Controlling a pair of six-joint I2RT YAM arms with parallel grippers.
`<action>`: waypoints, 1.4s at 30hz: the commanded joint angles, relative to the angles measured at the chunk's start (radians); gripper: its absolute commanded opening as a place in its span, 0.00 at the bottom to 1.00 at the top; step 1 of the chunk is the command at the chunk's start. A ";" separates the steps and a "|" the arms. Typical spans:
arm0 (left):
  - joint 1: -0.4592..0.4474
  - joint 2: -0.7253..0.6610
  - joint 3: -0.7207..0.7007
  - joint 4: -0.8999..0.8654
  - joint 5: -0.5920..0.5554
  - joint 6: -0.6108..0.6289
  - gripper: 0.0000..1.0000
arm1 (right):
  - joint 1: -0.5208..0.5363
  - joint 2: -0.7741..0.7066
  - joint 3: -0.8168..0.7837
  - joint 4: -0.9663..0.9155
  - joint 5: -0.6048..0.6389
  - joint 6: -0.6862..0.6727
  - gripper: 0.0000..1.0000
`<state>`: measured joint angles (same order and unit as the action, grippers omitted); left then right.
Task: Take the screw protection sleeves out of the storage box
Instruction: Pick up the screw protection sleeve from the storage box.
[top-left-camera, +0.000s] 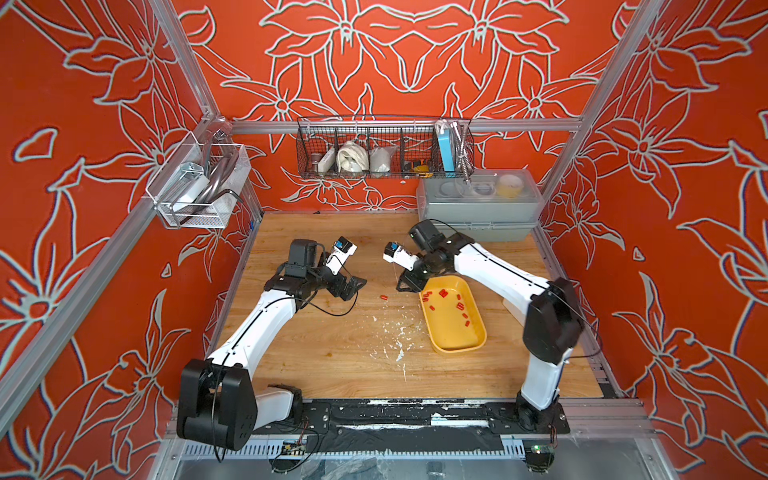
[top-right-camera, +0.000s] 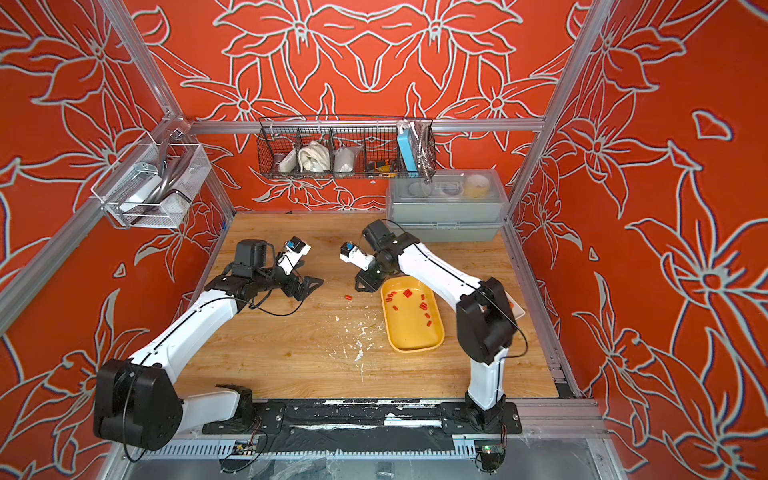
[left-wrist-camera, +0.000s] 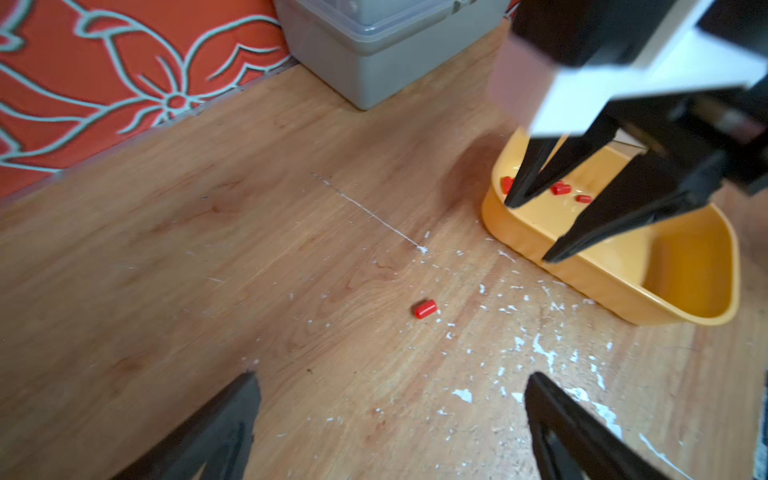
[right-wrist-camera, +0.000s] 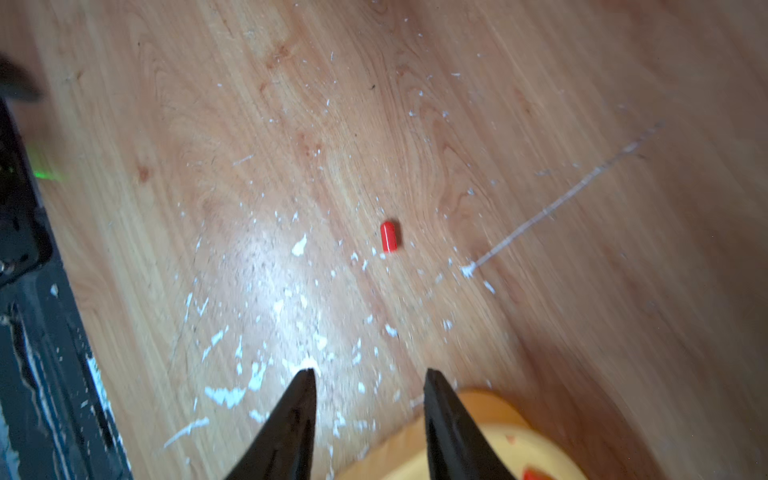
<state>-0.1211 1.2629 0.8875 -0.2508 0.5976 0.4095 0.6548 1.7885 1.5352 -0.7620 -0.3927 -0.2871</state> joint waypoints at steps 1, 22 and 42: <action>-0.040 -0.009 -0.038 0.036 0.126 -0.001 0.98 | -0.042 -0.099 -0.143 -0.019 0.042 -0.084 0.43; -0.322 0.147 -0.109 0.159 0.162 0.091 0.98 | -0.145 -0.056 -0.404 0.181 0.150 -0.043 0.40; -0.330 0.123 -0.109 0.135 0.099 0.115 0.98 | -0.135 0.066 -0.338 0.150 0.116 -0.019 0.34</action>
<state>-0.4461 1.4071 0.7811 -0.1177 0.6991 0.5060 0.5117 1.8332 1.1679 -0.5941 -0.2665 -0.3214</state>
